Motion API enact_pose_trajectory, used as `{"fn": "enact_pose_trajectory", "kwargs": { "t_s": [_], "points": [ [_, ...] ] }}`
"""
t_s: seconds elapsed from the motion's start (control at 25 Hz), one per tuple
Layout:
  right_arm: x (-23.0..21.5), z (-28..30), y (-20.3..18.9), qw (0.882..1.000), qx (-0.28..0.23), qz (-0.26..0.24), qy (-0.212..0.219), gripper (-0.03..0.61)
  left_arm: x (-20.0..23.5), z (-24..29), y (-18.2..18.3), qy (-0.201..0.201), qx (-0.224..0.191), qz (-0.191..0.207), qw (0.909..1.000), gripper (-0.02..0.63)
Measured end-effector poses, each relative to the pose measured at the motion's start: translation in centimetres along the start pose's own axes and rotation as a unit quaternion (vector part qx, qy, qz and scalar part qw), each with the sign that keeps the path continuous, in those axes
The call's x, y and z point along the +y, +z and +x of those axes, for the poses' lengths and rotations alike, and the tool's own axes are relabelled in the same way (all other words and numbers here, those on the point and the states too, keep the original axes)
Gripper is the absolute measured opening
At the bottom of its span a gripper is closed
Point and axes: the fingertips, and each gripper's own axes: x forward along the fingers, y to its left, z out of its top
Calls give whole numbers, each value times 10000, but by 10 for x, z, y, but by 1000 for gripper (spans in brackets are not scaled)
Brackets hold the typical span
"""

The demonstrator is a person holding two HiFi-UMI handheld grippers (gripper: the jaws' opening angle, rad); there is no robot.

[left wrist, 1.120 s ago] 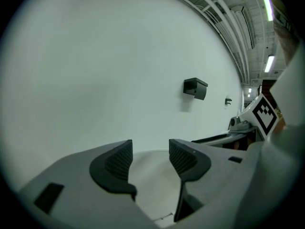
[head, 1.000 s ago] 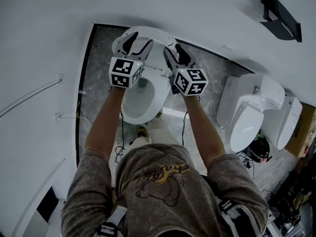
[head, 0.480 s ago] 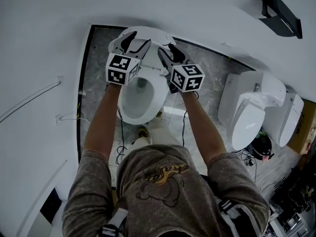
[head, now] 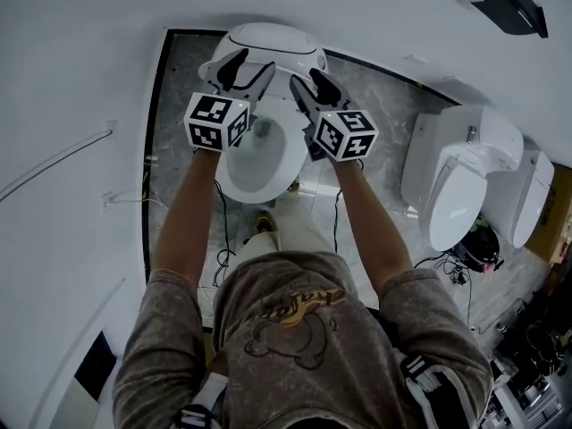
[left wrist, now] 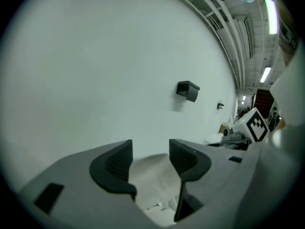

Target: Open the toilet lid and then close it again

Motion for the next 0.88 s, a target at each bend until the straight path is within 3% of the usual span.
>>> {"fn": "enact_pose_trajectory", "kwargs": {
  "t_s": [0.4,0.88],
  "points": [
    [64,-63,-64,9996,-285,56,-29,213,-39,-97,-51,-85,-218,-204,9995,213],
    [117,-118,-169,9984,186,-449,290,216,-79,-181,-150,138,79,-360,9992,197]
  ]
}}
